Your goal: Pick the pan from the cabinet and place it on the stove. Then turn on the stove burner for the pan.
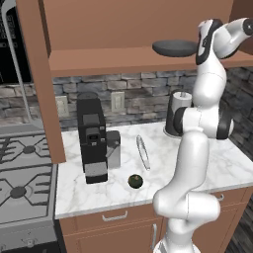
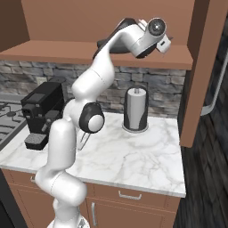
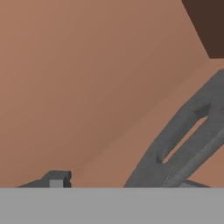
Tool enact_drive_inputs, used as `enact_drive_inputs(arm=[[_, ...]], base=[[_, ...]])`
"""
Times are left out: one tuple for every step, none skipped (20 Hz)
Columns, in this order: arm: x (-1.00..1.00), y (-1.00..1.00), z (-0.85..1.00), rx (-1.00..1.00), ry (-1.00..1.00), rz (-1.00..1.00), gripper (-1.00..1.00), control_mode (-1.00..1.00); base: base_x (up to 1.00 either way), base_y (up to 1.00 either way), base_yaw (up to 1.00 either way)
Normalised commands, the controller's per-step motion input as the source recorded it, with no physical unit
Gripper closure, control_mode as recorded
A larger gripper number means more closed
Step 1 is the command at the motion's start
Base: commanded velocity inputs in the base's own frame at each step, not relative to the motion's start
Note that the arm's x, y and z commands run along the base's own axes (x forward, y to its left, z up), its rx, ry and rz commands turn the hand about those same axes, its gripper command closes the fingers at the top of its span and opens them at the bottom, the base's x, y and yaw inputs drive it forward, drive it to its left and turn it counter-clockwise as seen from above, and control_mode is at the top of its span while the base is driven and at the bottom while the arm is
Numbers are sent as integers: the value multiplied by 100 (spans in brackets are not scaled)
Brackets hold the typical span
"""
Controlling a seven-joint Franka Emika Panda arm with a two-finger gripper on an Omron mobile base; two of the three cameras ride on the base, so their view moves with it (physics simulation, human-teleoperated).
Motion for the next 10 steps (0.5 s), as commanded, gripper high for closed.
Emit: enact_drive_inputs(arm=[[14,0,-26,8,0,0,100,-100],[13,0,-26,8,0,0,100,-100],[12,0,-24,8,0,0,100,-100],[12,0,-24,8,-1,0,100,-100],[11,0,-24,8,-1,0,100,-100],[11,0,-24,8,-2,0,100,-100],[11,0,-23,9,-2,0,100,-100],[11,0,-21,9,-2,0,100,-100],[9,0,-18,8,-2,0,100,-100],[9,0,-18,8,-3,0,100,-100]], base=[[0,0,0],[0,0,0],[0,0,0],[0,0,0],[0,0,0],[0,0,0],[0,0,0],[0,0,0],[0,0,0],[0,0,0]])
